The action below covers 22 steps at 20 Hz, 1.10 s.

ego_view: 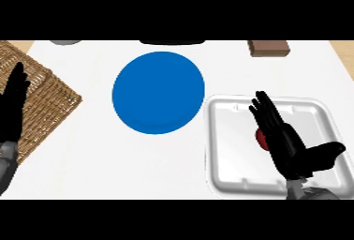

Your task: Pick the tomato from the tray and place it in the plate

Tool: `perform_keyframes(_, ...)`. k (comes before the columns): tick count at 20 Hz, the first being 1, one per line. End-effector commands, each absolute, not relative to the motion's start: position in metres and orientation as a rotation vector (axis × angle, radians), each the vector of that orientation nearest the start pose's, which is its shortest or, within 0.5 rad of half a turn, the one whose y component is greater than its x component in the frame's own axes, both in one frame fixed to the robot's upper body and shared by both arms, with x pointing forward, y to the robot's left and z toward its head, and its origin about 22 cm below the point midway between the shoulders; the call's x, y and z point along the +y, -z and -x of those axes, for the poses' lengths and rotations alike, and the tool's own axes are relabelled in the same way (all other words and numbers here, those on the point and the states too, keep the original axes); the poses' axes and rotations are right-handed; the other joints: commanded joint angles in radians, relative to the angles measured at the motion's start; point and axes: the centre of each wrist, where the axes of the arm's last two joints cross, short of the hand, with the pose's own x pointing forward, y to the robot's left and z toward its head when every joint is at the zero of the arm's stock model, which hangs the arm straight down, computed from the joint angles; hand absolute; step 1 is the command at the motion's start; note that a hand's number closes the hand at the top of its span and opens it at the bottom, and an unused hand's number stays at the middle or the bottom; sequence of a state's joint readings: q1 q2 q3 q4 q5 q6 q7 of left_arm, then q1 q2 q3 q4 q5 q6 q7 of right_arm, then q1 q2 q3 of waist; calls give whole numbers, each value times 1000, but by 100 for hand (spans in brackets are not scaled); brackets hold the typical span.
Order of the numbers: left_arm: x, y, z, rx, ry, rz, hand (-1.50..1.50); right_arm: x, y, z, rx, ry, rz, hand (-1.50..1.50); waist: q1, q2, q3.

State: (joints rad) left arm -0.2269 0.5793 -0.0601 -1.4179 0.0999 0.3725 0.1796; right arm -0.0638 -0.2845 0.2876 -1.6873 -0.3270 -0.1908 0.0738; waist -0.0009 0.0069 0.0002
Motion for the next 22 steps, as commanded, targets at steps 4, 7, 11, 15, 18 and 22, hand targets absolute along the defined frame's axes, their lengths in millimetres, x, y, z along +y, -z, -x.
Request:
perform_keyframes(4,330,-50,-272,-1536,224,-571,0,-240,-85,-268,-1634,84,-589,-150,14,-6,2)
perform_keyframes(7,324,-29,-258,-1493,284,-507,0,-294,-114,-279,-1744,-244,-32,-150,12,-6,-9)
perform_keyframes(11,327,-1,-231,-1498,280,-490,0,-300,-72,-261,-1895,235,-161,-150,-2,-7,0)
perform_keyframes(15,340,-4,-217,-1517,289,-478,0,-318,-59,-237,-1920,368,-192,-150,-1,-10,0)
perform_keyframes(18,338,3,-221,-1503,275,-478,0,-338,-65,-228,-1937,272,-225,-150,-7,-7,0)
perform_keyframes(22,331,1,-217,-1512,288,-474,0,-359,-87,-220,-1846,-23,-245,-150,-4,-7,0)
